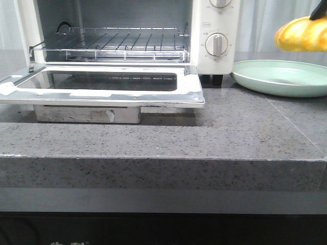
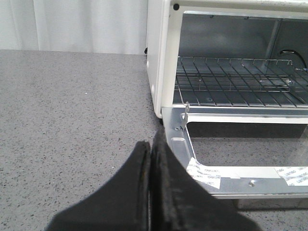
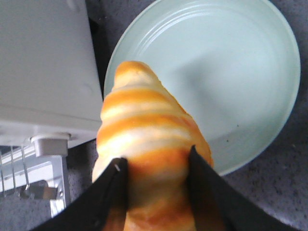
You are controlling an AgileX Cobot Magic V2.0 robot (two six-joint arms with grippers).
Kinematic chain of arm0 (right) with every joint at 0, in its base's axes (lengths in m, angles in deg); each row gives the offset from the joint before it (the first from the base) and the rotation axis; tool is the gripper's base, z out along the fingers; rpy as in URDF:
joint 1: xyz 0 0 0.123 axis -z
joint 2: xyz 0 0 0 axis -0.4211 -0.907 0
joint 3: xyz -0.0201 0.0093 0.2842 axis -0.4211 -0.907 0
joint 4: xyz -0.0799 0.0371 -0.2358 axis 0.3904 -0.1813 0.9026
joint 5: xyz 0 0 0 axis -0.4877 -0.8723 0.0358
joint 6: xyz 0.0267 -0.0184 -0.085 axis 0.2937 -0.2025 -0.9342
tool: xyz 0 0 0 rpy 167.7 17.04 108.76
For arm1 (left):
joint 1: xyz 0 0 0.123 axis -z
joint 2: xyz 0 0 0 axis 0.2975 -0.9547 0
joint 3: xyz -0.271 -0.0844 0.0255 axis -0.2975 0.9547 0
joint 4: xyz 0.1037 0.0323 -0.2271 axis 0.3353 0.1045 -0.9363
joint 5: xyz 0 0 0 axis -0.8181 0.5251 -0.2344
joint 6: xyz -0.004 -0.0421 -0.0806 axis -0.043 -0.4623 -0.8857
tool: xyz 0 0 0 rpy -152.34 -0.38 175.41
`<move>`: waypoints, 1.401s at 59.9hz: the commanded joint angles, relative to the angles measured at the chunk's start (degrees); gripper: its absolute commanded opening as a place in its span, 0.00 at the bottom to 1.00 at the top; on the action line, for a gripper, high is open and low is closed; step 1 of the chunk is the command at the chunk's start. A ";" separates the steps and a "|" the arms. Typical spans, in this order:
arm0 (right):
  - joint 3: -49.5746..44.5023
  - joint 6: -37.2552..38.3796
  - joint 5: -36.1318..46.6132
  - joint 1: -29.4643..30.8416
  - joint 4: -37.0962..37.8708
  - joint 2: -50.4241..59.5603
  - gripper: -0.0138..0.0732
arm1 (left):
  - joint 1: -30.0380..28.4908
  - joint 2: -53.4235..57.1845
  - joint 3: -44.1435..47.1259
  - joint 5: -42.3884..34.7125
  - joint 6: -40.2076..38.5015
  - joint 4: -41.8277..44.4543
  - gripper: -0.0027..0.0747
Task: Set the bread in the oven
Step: 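Carry the croissant into the oven over the wire rack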
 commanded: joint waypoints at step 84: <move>18.95 -2.49 40.12 -38.35 -15.39 -23.48 0.34 | -0.07 -0.26 -1.60 -5.23 -0.13 -0.22 0.01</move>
